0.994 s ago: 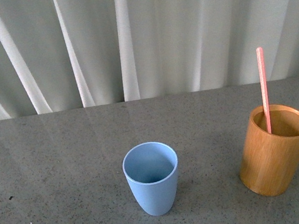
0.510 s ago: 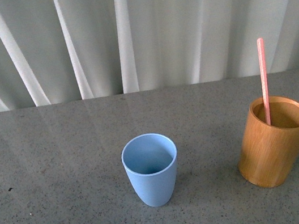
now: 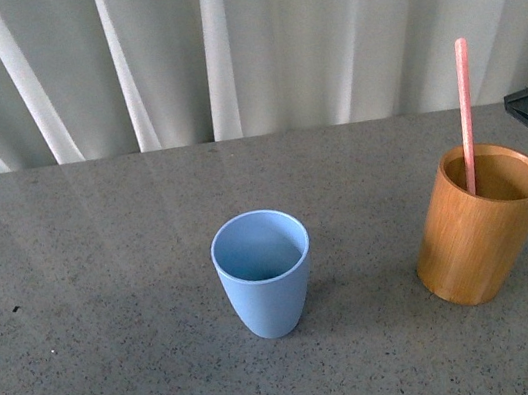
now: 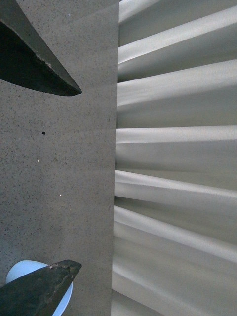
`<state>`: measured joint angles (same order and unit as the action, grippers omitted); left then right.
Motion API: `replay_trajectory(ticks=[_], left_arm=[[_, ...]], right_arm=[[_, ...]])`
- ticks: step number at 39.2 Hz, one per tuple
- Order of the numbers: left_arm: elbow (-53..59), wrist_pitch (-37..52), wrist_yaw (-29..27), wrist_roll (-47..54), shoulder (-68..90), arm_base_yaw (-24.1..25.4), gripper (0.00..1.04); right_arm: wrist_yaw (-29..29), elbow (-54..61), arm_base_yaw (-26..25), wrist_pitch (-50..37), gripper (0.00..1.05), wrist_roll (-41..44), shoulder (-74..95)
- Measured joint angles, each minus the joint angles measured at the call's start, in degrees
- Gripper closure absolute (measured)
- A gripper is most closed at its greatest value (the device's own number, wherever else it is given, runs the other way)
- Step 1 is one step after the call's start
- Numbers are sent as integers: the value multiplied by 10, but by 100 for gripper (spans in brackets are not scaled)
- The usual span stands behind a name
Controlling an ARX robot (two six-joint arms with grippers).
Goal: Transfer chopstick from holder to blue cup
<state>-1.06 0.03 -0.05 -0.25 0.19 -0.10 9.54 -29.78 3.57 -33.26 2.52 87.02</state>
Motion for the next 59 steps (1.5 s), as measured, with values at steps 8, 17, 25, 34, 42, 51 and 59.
replay_trajectory(ticks=[8,17,25,34,42,51,59], left_arm=[[0,0,0,0,0,0,7],[0,0,0,0,0,0,7],[0,0,0,0,0,0,7],[0,0,0,0,0,0,7],[0,0,0,0,0,0,7],[0,0,0,0,0,0,7],[0,0,0,0,0,0,7]], right_arm=[[-3,-34,7,-31,10,-7,72],[-6,-87,14,-49,10,-17,143],[-4,-124,19,-49,10,-26,175],[-7,-164,31,-44,10,-28,211],[-11,-196,48,-38,32,-31,235],[-11,-202,71,-38,82,-33,236],[-24,-186,70,-39,104,-24,211]])
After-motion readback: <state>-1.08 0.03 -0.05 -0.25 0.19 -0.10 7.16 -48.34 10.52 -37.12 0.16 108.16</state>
